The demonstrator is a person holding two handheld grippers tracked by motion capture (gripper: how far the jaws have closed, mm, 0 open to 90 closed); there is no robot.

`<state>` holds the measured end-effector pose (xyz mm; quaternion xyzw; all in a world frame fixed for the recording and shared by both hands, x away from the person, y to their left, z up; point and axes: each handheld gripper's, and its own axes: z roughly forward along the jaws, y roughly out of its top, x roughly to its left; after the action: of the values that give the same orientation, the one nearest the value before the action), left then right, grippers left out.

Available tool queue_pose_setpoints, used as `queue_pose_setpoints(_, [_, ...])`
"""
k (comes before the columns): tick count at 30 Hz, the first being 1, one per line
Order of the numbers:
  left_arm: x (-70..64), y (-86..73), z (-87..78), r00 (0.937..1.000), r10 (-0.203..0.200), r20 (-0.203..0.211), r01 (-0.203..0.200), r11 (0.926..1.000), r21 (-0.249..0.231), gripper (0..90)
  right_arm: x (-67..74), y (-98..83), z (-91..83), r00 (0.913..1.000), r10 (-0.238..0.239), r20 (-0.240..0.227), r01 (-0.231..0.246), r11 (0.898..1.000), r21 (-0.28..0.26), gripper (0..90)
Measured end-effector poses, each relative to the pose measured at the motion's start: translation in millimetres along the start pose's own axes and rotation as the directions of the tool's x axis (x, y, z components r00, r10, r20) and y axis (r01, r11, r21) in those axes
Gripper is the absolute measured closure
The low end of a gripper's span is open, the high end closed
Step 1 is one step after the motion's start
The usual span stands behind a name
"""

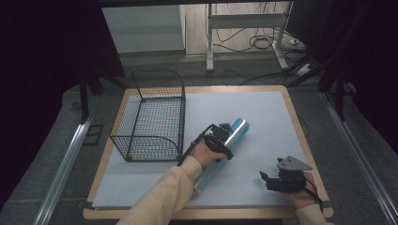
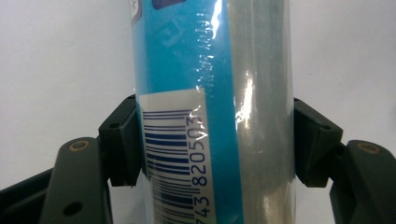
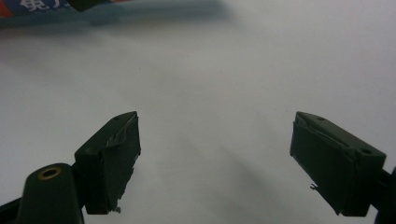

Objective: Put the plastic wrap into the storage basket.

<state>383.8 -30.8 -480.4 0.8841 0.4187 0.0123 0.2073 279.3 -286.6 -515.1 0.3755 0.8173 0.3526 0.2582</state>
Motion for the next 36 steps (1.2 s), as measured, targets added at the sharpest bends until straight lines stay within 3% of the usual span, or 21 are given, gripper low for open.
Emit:
queue_pose_setpoints(13, [6.9,-6.9,-29.5,0.9992,0.022,0.033,-0.019,0.9979,-0.062,31.7,0.7,0.1,0.4,1.0,-0.002,0.002,0.002,1.0,0.0,16.1])
queue_pose_setpoints(19, [7.5,-13.9,-43.4,0.9975,0.051,0.049,-0.047,0.9957,-0.079,31.8,0.9,0.1,0.7,1.0,-0.006,0.005,0.006,1.0,-0.001,16.1])
queue_pose_setpoints(36, [12.4,-20.5,-68.0,0.9969,0.063,0.046,-0.057,0.9911,-0.12,32.0,0.8,0.5,0.3,0.9999,-0.008,0.013,0.008,1.0,-0.004,16.0])
